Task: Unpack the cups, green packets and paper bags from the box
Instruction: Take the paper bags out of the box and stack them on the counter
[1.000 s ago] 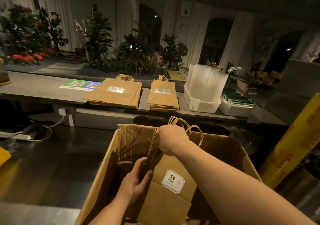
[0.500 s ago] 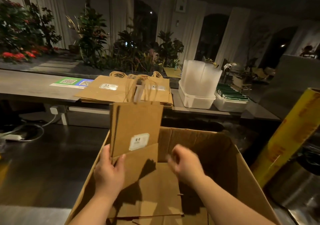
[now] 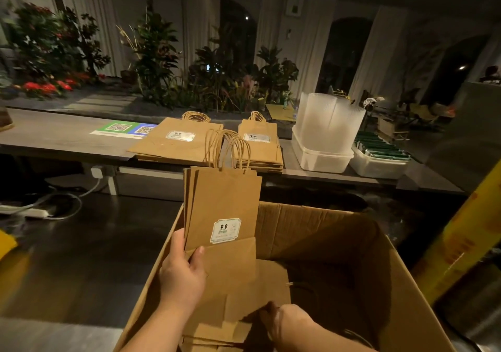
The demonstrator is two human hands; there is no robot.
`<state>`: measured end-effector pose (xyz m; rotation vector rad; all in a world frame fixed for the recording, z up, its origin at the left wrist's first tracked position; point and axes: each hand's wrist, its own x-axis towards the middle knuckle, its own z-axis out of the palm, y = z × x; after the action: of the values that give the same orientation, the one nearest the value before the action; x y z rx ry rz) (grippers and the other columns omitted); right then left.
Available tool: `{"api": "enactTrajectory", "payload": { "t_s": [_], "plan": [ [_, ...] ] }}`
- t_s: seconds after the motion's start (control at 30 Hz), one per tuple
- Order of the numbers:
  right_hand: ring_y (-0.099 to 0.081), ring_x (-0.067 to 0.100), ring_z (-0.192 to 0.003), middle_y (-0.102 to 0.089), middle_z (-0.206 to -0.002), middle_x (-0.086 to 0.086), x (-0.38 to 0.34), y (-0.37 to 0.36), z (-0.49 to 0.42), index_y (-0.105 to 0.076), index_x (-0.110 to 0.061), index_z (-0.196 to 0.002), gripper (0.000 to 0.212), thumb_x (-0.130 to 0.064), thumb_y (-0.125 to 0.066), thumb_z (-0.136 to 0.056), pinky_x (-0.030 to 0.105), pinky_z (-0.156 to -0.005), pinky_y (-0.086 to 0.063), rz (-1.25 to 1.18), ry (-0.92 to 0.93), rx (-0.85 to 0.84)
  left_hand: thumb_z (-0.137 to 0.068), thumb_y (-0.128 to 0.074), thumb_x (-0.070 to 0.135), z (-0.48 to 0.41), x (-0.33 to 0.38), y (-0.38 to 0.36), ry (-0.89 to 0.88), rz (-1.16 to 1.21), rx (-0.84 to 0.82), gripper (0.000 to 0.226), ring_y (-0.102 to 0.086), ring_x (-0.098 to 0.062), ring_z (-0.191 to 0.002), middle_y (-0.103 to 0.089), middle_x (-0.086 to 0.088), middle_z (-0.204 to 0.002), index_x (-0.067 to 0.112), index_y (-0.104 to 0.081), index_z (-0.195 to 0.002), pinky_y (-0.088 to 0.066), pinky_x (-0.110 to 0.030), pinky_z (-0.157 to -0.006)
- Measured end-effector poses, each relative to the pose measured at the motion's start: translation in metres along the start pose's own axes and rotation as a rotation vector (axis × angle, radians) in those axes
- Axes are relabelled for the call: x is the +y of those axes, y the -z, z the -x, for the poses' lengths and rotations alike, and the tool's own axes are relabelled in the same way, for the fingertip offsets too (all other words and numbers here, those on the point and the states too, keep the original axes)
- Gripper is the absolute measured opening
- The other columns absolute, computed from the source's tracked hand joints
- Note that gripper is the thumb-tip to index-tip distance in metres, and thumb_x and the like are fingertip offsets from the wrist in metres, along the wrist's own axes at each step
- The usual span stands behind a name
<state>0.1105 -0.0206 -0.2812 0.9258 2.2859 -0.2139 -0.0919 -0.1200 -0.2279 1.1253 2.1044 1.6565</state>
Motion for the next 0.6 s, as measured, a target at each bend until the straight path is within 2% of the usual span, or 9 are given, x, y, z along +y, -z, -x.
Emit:
{"api": "enactTrajectory", "payload": {
  "t_s": [0.07,0.13,0.2,0.27,0.33,0.37,0.43,0.5,0.6],
  "plan": [
    [-0.061,0.039,-0.118,-0.06,-0.132,0.021,-0.005,0.005,0.006,-0.058,-0.003,-0.133,0.034,-0.013,-0.058,-0.1,0.049,-0.097,-0.051,-0.074,-0.038,-0.034,-0.101,-0.059,0.015,0.001,0.0,-0.001,0.014,-0.018,-0.005,0.047,-0.061,-0.014,-0.111,-0.059,0.008,-0.122,0.025,-0.041,-0.143,-0.053,-0.03,-0.09],
    [-0.06,0.041,-0.119,-0.06,-0.13,0.023,-0.006,0.018,0.017,-0.058,0.001,-0.129,0.029,-0.004,-0.055,-0.101,0.05,-0.099,-0.05,-0.085,-0.029,-0.077,-0.1,-0.06,0.015,0.001,-0.001,-0.001,0.043,-0.033,0.001,0.063,-0.064,-0.015,-0.107,-0.061,0.004,-0.123,0.029,-0.029,-0.153,-0.056,-0.035,-0.09],
    [-0.057,0.039,-0.125,-0.059,-0.134,0.02,-0.004,0.028,0.029,-0.057,-0.002,-0.133,0.032,-0.004,-0.054,-0.101,0.05,-0.107,-0.045,-0.061,0.002,-0.05,-0.099,-0.062,0.011,0.002,0.0,0.0,0.016,-0.041,0.001,0.082,-0.061,-0.004,-0.085,-0.059,0.01,-0.108,0.039,-0.014,-0.159,-0.056,-0.027,-0.075],
    [-0.054,0.032,-0.131,-0.059,-0.138,0.012,0.0,0.037,0.042,-0.057,-0.013,-0.137,0.037,-0.006,-0.056,-0.101,0.047,-0.112,-0.042,-0.081,0.005,-0.003,-0.097,-0.064,0.007,0.007,0.004,0.002,-0.056,-0.048,-0.007,0.091,-0.056,0.002,-0.079,-0.053,0.019,-0.106,0.043,-0.01,-0.161,-0.051,-0.018,-0.069],
    [-0.055,0.025,-0.129,-0.061,-0.134,0.002,0.009,0.046,0.055,-0.059,-0.027,-0.134,0.039,-0.01,-0.059,-0.098,0.044,-0.111,-0.045,-0.203,-0.023,0.102,-0.095,-0.065,0.002,0.009,0.003,0.001,-0.169,-0.064,0.006,0.076,-0.062,-0.005,-0.1,-0.056,0.017,-0.125,0.039,-0.036,-0.155,-0.054,-0.021,-0.084],
    [-0.056,0.022,-0.125,-0.061,-0.13,-0.001,0.013,0.053,0.065,-0.06,-0.031,-0.13,0.038,-0.012,-0.061,-0.097,0.042,-0.109,-0.047,-0.239,-0.042,0.184,-0.094,-0.064,0.0,0.01,0.0,0.001,-0.223,-0.075,0.007,0.061,-0.063,-0.012,-0.113,-0.058,0.013,-0.13,0.037,-0.053,-0.142,-0.056,-0.028,-0.093],
    [-0.058,0.017,-0.117,-0.061,-0.121,-0.006,0.022,0.071,0.084,-0.062,-0.034,-0.122,0.032,-0.016,-0.063,-0.096,0.038,-0.104,-0.051,-0.267,-0.093,0.392,-0.094,-0.064,0.0,0.009,-0.005,-0.001,-0.271,-0.121,-0.006,0.042,-0.064,-0.021,-0.119,-0.066,0.007,-0.122,0.034,-0.066,-0.118,-0.06,-0.041,-0.093],
    [-0.06,0.013,-0.109,-0.062,-0.113,-0.01,0.027,0.09,0.1,-0.065,-0.033,-0.112,0.023,-0.017,-0.064,-0.095,0.034,-0.098,-0.054,-0.34,-0.101,0.562,-0.096,-0.063,0.003,0.009,-0.005,-0.001,-0.273,-0.125,-0.044,0.037,-0.066,-0.01,-0.111,-0.066,0.014,-0.114,0.033,-0.066,-0.116,-0.061,-0.028,-0.086],
    [-0.063,0.014,-0.104,-0.066,-0.107,-0.008,0.024,0.121,0.11,-0.068,-0.029,-0.11,0.018,-0.017,-0.062,-0.097,0.033,-0.094,-0.057,-0.346,-0.091,0.656,-0.098,-0.061,0.005,0.011,0.002,-0.002,-0.278,-0.096,-0.136,0.038,-0.061,0.008,-0.103,-0.062,0.028,-0.11,0.036,-0.066,-0.119,-0.05,-0.01,-0.083]
  ]
}}
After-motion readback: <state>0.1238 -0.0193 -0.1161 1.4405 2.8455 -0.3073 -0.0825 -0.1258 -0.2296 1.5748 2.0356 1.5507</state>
